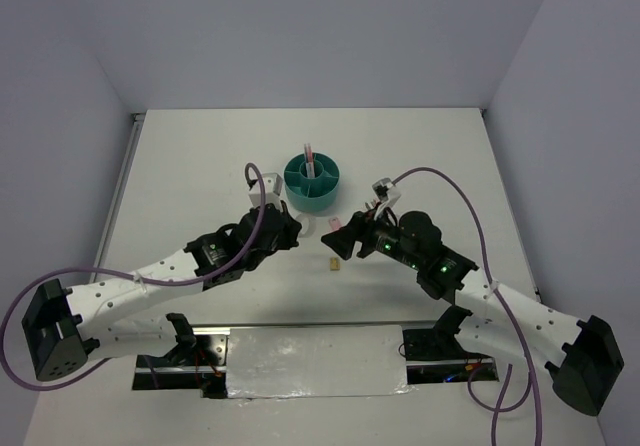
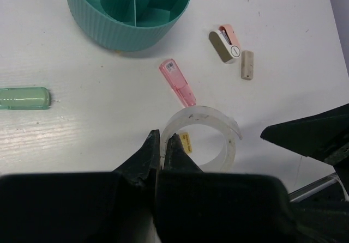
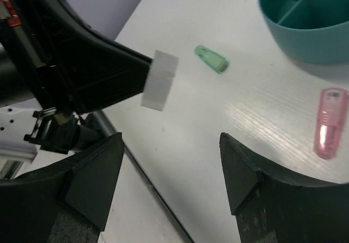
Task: Sort the stationery into containers
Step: Pick up the stationery from the center of the board, then place the stationery in the storage box.
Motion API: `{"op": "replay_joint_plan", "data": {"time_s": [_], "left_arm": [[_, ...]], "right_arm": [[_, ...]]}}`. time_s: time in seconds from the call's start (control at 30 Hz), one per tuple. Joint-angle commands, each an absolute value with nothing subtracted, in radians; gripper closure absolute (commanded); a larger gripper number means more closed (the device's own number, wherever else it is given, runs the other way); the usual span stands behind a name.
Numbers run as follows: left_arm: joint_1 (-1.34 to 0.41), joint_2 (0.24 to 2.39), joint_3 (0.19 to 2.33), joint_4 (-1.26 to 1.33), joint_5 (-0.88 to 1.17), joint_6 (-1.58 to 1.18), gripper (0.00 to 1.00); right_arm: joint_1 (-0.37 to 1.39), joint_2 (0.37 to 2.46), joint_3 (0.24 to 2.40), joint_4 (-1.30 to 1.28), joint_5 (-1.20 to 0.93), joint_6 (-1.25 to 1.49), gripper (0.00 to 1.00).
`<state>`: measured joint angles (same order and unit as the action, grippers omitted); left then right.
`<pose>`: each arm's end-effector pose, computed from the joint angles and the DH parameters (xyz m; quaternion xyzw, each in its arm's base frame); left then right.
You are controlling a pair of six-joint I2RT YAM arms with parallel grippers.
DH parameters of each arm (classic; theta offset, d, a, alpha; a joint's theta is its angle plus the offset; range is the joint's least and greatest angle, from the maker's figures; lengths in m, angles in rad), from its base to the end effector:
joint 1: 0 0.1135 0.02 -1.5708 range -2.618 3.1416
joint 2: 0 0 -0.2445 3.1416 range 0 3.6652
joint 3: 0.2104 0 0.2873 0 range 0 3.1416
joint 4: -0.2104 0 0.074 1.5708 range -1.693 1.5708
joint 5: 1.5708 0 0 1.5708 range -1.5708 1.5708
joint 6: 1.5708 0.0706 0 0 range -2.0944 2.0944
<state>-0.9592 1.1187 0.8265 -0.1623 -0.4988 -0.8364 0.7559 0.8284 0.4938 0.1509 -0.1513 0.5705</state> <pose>0.2124 -0.2440 0.2503 -0.0800 0.8285 -0.2708 0.4836 0.1973 0.2006 0.2318 -0.1191 0.7590 0.4382 0.4665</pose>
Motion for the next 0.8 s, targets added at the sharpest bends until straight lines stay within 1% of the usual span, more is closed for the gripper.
{"op": "replay_joint_plan", "data": {"time_s": [0.0, 0.23, 0.5, 0.57, 0.6, 0.63, 0.7, 0.77], "left_arm": [[-0.969, 1.103, 0.822, -0.129, -0.514, -0.799, 1.00], [-0.969, 1.088, 0.828, -0.133, -0.496, -0.790, 1.00], [-0.969, 1.060, 0.824, -0.120, -0.457, -0.798, 1.00], [-0.969, 1.049, 0.821, -0.118, -0.451, -0.799, 1.00], [-0.969, 1.046, 0.816, -0.115, -0.448, -0.799, 1.00], [-0.969, 1.043, 0.816, -0.115, -0.445, -0.799, 1.00], [-0.971, 1.042, 0.813, -0.115, -0.442, -0.799, 1.00], [-0.969, 1.039, 0.807, -0.115, -0.439, -0.802, 1.00]], "right_arm": [[0.801, 0.865, 0.554, 0.279, -0.169, 0.589, 0.23], [0.836, 0.928, 0.571, 0.322, -0.173, 0.600, 0.22], [0.859, 1.055, 0.673, 0.259, -0.061, 0.594, 0.26], [0.861, 1.071, 0.696, 0.261, -0.049, 0.595, 0.31], [0.859, 1.080, 0.701, 0.274, -0.046, 0.597, 0.36], [0.859, 1.084, 0.704, 0.282, -0.037, 0.598, 0.46], [0.861, 1.088, 0.709, 0.302, -0.025, 0.607, 0.57], [0.862, 1.094, 0.706, 0.327, -0.028, 0.617, 0.60]]}}
